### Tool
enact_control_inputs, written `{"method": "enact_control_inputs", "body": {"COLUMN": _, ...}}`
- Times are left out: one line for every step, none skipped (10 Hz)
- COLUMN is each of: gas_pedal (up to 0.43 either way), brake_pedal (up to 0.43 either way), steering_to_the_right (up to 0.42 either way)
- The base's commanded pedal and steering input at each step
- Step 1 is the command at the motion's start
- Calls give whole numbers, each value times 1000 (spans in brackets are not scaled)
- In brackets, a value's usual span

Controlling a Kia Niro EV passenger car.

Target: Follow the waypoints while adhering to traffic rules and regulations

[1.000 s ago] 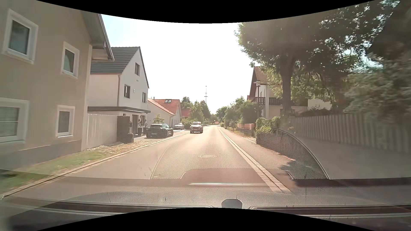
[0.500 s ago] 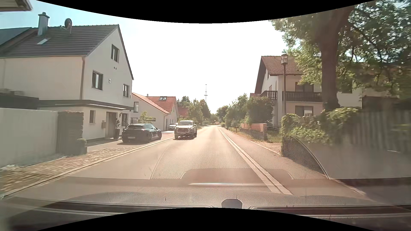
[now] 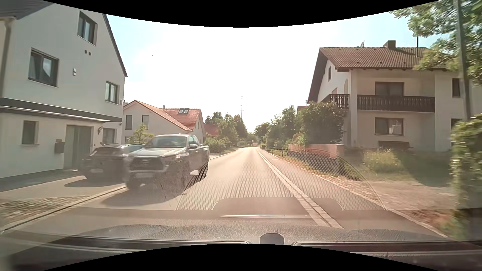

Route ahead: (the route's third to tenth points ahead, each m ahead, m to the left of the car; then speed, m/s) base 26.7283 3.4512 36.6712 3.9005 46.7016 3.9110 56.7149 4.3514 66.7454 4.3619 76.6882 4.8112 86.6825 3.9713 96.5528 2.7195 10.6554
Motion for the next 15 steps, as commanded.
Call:
{"method": "enact_control_inputs", "body": {"gas_pedal": 87, "brake_pedal": 6, "steering_to_the_right": -5}}
{"method": "enact_control_inputs", "body": {"gas_pedal": 87, "brake_pedal": 6, "steering_to_the_right": -5}}
{"method": "enact_control_inputs", "body": {"gas_pedal": 87, "brake_pedal": 6, "steering_to_the_right": -5}}
{"method": "enact_control_inputs", "body": {"gas_pedal": 87, "brake_pedal": 6, "steering_to_the_right": -5}}
{"method": "enact_control_inputs", "body": {"gas_pedal": 87, "brake_pedal": 6, "steering_to_the_right": -5}}
{"method": "enact_control_inputs", "body": {"gas_pedal": 87, "brake_pedal": 6, "steering_to_the_right": -5}}
{"method": "enact_control_inputs", "body": {"gas_pedal": 87, "brake_pedal": 6, "steering_to_the_right": -5}}
{"method": "enact_control_inputs", "body": {"gas_pedal": 87, "brake_pedal": 6, "steering_to_the_right": -5}}
{"method": "enact_control_inputs", "body": {"gas_pedal": 79, "brake_pedal": 6, "steering_to_the_right": -5}}
{"method": "enact_control_inputs", "body": {"gas_pedal": 79, "brake_pedal": 6, "steering_to_the_right": -5}}
{"method": "enact_control_inputs", "body": {"gas_pedal": 79, "brake_pedal": 6, "steering_to_the_right": -5}}
{"method": "enact_control_inputs", "body": {"gas_pedal": 67, "brake_pedal": 6, "steering_to_the_right": -5}}
{"method": "enact_control_inputs", "body": {"gas_pedal": 67, "brake_pedal": 6, "steering_to_the_right": -4}}
{"method": "enact_control_inputs", "body": {"gas_pedal": 67, "brake_pedal": 6, "steering_to_the_right": 1}}
{"method": "enact_control_inputs", "body": {"gas_pedal": 59, "brake_pedal": 6, "steering_to_the_right": 6}}
